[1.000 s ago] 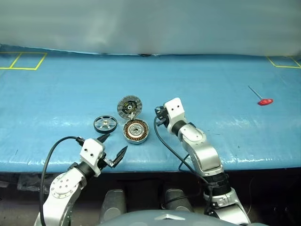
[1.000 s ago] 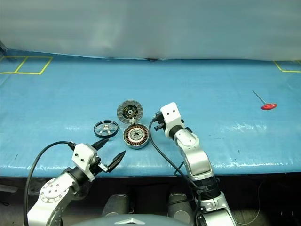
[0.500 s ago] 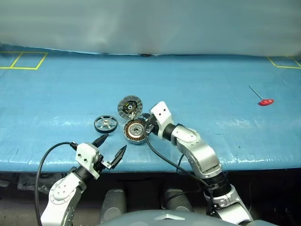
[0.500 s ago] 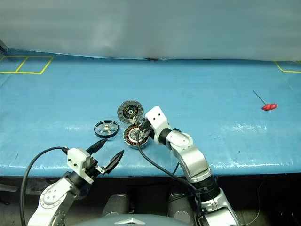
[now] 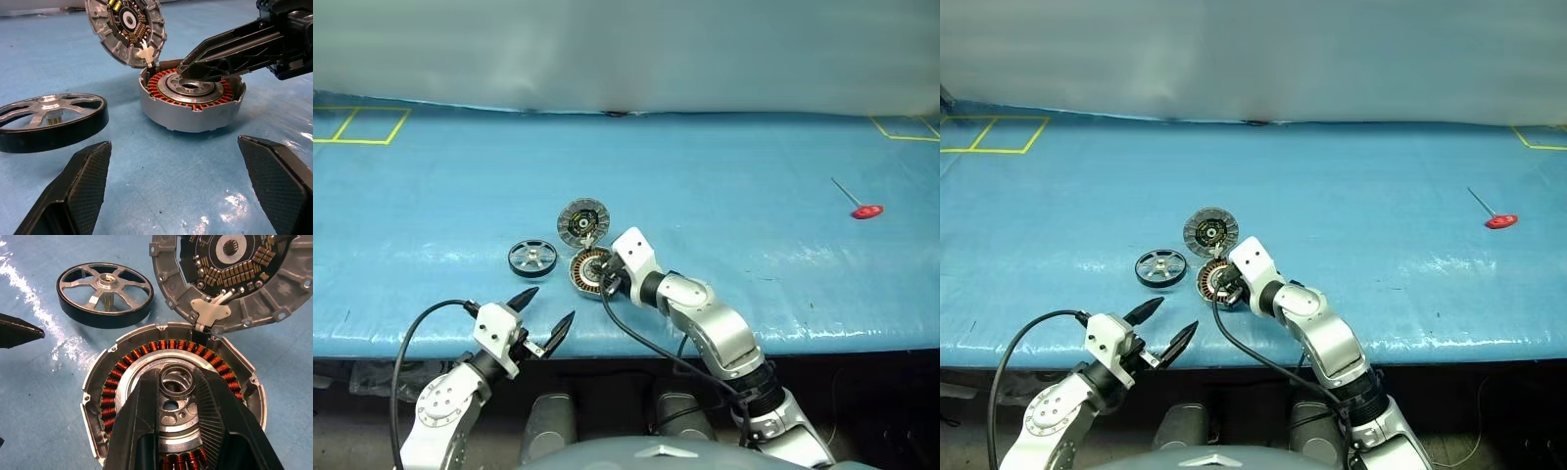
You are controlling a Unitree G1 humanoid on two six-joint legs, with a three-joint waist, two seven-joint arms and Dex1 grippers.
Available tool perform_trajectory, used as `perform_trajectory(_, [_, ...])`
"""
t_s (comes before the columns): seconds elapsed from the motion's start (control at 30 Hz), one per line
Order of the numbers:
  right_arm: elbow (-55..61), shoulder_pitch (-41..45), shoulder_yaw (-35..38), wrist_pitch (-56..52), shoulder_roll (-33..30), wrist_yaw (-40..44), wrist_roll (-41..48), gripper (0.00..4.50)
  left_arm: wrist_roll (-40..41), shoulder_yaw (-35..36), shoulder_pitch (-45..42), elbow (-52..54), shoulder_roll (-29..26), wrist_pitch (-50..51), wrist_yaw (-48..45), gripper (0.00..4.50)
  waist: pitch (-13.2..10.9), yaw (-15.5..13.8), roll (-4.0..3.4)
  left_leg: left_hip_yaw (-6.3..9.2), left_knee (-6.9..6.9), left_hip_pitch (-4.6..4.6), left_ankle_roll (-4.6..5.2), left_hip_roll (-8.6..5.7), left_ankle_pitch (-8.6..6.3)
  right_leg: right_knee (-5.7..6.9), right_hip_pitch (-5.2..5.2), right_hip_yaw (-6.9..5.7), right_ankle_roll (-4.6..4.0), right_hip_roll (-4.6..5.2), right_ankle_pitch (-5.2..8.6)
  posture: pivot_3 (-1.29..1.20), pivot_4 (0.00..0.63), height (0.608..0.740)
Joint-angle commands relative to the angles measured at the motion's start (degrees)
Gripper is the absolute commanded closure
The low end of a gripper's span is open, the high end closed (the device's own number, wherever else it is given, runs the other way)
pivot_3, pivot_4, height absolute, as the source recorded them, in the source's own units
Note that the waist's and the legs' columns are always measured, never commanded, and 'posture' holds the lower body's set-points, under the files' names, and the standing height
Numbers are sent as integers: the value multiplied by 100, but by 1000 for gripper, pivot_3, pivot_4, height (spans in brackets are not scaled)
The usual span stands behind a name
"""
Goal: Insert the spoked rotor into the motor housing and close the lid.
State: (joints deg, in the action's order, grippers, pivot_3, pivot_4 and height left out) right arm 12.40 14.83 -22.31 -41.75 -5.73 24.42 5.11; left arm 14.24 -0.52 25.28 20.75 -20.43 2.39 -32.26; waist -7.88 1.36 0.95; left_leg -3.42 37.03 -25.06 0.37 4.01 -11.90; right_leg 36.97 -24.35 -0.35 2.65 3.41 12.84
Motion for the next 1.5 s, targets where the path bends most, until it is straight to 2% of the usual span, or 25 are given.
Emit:
perform_trajectory(0.03, [73, 21, -24, 32, 68, -38, 40, 3799, 29, -4, 3, 124, -16, 19, 11, 0, 0, -1, 0, -1, 0, 0, 0, 0, 0, 0, 0, 0, 0, 0, 0, 0, 150, 740])
perform_trajectory(1.5, [78, -31, -100, 29, -65, 6, 64, 3799, 12, -19, -33, 160, -27, 209, 38, 0, 3, 0, 4, -2, 2, 4, 0, 1, 0, 3, 3, 0, 2, -2, 1, 0, 150, 740])
